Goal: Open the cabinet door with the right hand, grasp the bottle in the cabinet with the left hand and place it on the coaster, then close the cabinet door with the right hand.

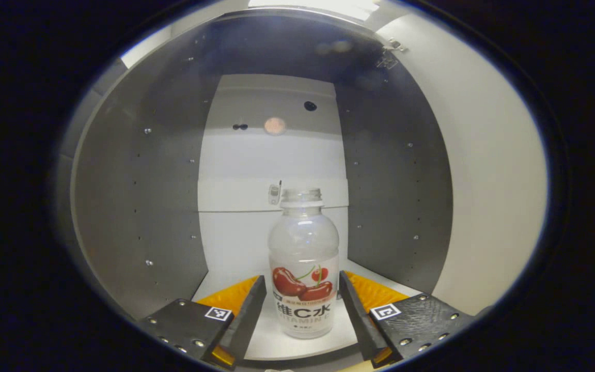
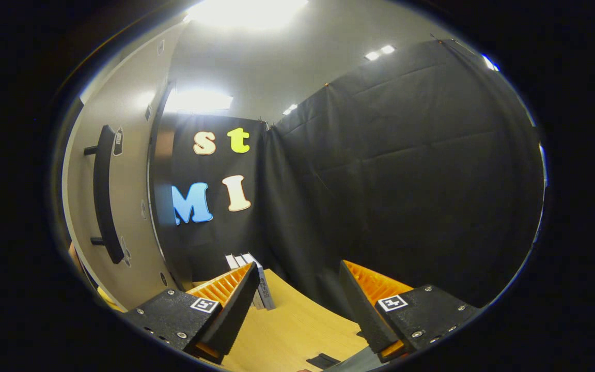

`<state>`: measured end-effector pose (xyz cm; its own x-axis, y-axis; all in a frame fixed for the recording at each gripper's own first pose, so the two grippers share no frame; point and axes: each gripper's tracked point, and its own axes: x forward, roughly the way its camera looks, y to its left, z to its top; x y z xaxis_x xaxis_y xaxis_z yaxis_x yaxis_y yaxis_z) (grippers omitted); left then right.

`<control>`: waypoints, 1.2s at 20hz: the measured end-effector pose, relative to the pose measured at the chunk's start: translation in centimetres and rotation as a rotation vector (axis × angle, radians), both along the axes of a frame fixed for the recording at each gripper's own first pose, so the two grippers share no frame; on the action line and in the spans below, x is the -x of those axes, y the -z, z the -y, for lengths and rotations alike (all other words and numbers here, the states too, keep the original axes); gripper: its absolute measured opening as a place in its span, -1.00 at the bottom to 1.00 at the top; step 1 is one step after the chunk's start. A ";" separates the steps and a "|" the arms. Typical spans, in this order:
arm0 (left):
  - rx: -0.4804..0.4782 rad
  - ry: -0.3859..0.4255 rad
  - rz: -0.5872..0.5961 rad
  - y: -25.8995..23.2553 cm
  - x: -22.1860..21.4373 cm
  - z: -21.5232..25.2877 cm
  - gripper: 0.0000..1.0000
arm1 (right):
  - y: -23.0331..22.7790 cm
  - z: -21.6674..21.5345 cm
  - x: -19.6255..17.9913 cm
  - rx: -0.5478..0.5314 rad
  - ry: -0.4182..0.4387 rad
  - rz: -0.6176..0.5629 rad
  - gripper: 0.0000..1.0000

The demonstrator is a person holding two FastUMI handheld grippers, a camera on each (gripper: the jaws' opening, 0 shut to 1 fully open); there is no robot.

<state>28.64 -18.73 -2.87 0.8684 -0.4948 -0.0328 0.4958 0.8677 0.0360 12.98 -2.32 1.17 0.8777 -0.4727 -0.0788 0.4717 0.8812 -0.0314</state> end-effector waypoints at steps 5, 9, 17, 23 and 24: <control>0.021 0.001 -0.009 -0.1 0.3 -0.1 0.43 | 0.2 -0.5 0.0 0.032 -0.034 -0.027 0.92; 0.047 -0.015 0.009 -2.2 2.6 -1.7 0.43 | 0.4 -0.9 -0.2 0.025 -0.093 -0.024 0.91; 0.037 -0.088 0.090 -5.5 9.5 -6.2 0.43 | 0.5 -0.9 1.0 -0.014 -0.215 -0.020 0.91; 0.057 -0.142 0.102 -6.5 14.1 -8.9 0.55 | 0.1 -1.2 1.7 -0.008 -0.296 -0.024 0.91; 0.057 -0.151 0.098 -6.4 14.8 -9.4 0.55 | 0.0 -1.4 1.8 -0.005 -0.311 -0.023 0.91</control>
<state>13.80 -9.34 3.53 0.9306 -0.3572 0.0798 0.3562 0.9340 0.0263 11.16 -0.92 1.13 0.9780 -0.1818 -0.1019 0.1791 0.9832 -0.0347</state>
